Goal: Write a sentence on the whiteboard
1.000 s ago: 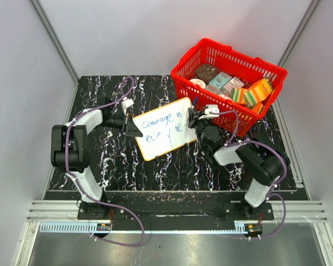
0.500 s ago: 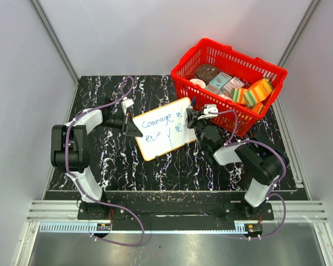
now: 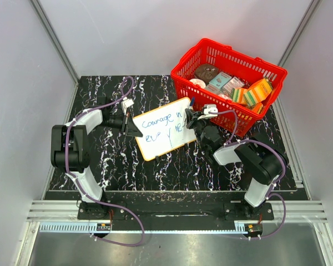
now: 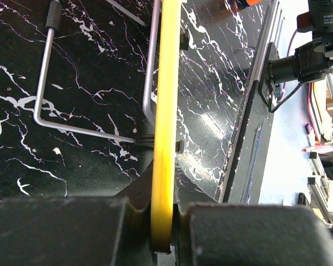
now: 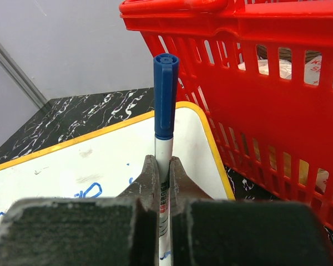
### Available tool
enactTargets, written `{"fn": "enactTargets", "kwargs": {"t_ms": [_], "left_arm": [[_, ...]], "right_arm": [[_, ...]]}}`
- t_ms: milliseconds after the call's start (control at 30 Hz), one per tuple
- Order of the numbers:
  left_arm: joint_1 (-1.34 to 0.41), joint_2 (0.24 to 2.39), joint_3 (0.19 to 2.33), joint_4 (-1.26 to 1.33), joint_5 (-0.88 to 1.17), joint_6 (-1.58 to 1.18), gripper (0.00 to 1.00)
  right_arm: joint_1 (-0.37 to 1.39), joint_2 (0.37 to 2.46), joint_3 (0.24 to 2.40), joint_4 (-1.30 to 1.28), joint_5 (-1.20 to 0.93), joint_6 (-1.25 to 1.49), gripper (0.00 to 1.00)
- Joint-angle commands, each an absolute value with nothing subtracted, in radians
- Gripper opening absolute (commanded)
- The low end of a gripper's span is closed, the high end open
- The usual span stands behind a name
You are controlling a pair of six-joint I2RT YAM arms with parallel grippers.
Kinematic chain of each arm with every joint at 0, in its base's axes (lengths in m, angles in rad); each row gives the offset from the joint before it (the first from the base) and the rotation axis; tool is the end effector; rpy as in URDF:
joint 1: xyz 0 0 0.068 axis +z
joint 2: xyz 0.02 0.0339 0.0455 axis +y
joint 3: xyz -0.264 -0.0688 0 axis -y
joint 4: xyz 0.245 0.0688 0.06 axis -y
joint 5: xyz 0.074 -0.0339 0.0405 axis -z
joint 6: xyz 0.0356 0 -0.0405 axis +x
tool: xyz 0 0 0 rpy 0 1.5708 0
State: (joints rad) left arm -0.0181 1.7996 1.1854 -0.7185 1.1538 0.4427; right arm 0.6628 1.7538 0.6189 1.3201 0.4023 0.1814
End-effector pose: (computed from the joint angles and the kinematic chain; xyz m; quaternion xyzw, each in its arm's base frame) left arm 0.3349 -0.0386 0.1925 0.2531 0.7954 -0.5084 0.2114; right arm 0.2693 0.1926 0.1960 0.0001 0.6444 0.1925 0.7401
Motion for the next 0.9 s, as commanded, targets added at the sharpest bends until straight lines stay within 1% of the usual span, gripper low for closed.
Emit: {"fn": "enactTargets", "kwargs": {"t_ms": [0, 367, 667, 867], "left_arm": [[-0.026, 1.775, 1.192, -0.707, 0.965, 0.52, 0.0], [-0.026, 1.776, 1.192, -0.707, 0.963, 0.518, 0.0], [-0.028, 1.776, 1.193, -0.707, 0.965, 0.518, 0.0], [-0.026, 1.773, 1.195, -0.707, 0.962, 0.518, 0.0]], "right_arm": [[0.658, 1.758, 0.626, 1.414, 0.417, 0.192, 0.0], [0.658, 1.758, 0.641, 1.328, 0.431, 0.19, 0.0], [0.66, 1.755, 0.623, 1.331, 0.428, 0.198, 0.0], [0.658, 1.668, 0.575, 1.362, 0.371, 0.195, 0.0]]}}
